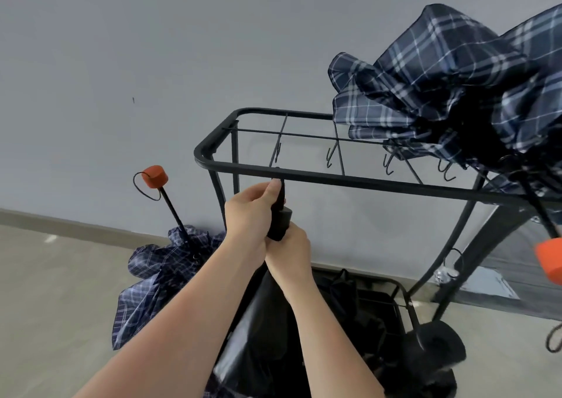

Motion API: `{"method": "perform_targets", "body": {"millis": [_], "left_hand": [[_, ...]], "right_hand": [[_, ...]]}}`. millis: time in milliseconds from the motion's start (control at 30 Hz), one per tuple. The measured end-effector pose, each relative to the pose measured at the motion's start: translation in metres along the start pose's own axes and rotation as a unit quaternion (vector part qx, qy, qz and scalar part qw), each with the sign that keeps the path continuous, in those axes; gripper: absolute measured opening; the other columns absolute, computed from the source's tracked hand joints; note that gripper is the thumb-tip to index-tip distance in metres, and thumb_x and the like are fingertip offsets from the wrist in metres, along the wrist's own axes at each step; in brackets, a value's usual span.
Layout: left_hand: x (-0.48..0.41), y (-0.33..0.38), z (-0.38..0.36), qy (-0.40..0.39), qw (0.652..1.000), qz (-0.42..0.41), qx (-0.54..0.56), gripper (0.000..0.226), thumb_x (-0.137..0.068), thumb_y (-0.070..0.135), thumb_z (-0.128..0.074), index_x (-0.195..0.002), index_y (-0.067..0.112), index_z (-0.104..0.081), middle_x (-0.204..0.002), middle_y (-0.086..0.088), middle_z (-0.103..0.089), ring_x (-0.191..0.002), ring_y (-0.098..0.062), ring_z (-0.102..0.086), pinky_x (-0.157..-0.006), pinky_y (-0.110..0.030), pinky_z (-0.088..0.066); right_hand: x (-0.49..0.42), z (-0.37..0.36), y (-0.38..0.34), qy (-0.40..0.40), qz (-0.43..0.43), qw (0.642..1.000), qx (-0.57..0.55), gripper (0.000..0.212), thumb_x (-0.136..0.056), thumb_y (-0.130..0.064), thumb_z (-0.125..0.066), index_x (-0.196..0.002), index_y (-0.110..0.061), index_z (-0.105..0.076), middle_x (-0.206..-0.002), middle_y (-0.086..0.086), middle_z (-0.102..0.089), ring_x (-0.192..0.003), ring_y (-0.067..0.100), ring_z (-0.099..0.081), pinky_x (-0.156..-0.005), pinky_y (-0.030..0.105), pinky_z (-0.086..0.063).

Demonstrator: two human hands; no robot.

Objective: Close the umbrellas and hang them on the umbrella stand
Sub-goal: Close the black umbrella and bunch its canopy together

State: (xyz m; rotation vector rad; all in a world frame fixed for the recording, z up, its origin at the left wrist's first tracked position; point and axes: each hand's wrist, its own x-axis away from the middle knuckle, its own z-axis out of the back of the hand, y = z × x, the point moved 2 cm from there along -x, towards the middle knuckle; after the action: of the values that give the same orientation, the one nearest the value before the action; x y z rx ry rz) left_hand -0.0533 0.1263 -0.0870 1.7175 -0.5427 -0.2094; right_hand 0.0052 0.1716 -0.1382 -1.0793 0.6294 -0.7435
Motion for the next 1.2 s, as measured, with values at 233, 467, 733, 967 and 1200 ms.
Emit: {"method": "perform_targets", "body": {"millis": [233,467,733,967,1200], "left_hand": [[-0.018,0.011,-0.007,0.001,1.0,-0.019,0.021,0.018,-0.095,0.016,-0.067,-0.081,0.008,-0.074,-0.068,-0.003,-0.072,-0.054,-0.011,-0.068,-0.051,-0.021,-0.057],[-0.03,0.013,-0.011,-0.027,0.999,-0.033,0.022,0.017,-0.092,0.024,-0.071,-0.083,0.011,-0.075,-0.07,-0.005,-0.067,-0.056,-0.014,-0.064,-0.055,-0.022,-0.057],[-0.039,0.008,-0.012,-0.016,1.0,-0.023,-0.002,0.02,-0.09,0.029,-0.072,-0.074,0.02,-0.08,-0.072,-0.001,-0.074,-0.063,-0.011,-0.07,-0.065,-0.028,-0.062],[-0.048,0.002,-0.01,-0.003,1.0,0.007,0.008,0.017,-0.089,0.027,-0.072,-0.076,0.017,-0.077,-0.072,-0.003,-0.076,-0.069,-0.016,-0.07,-0.076,-0.033,-0.06],[-0.051,-0.009,-0.005,-0.019,0.998,-0.005,-0.067,0.015,-0.092,0.015,-0.065,-0.083,0.008,-0.074,-0.075,-0.002,-0.072,-0.065,-0.014,-0.067,-0.043,-0.016,-0.047]], "right_hand": [[-0.026,-0.005,-0.007,0.002,0.001,1.0,0.001,0.008,-0.088,-0.016,-0.065,-0.083,-0.013,-0.06,-0.07,-0.004,-0.06,-0.068,0.016,-0.055,-0.058,0.024,-0.04],[-0.036,-0.005,-0.008,0.008,-0.012,1.0,-0.016,0.009,-0.088,-0.018,-0.065,-0.084,-0.014,-0.059,-0.073,-0.002,-0.061,-0.076,0.02,-0.058,-0.065,0.026,-0.043],[-0.037,-0.006,-0.007,0.008,-0.032,0.999,-0.042,0.013,-0.087,-0.019,-0.068,-0.094,-0.007,-0.066,-0.083,0.007,-0.07,-0.082,0.024,-0.064,-0.075,0.036,-0.053],[-0.04,-0.012,0.002,-0.006,-0.053,0.998,-0.044,0.006,-0.085,-0.018,-0.069,-0.087,-0.014,-0.065,-0.072,-0.001,-0.064,-0.07,0.015,-0.059,-0.065,0.028,-0.047],[-0.04,-0.018,0.013,-0.015,-0.058,0.998,-0.026,0.008,-0.086,-0.015,-0.069,-0.089,-0.01,-0.064,-0.077,0.0,-0.067,-0.08,0.022,-0.063,-0.066,0.029,-0.051]]}}
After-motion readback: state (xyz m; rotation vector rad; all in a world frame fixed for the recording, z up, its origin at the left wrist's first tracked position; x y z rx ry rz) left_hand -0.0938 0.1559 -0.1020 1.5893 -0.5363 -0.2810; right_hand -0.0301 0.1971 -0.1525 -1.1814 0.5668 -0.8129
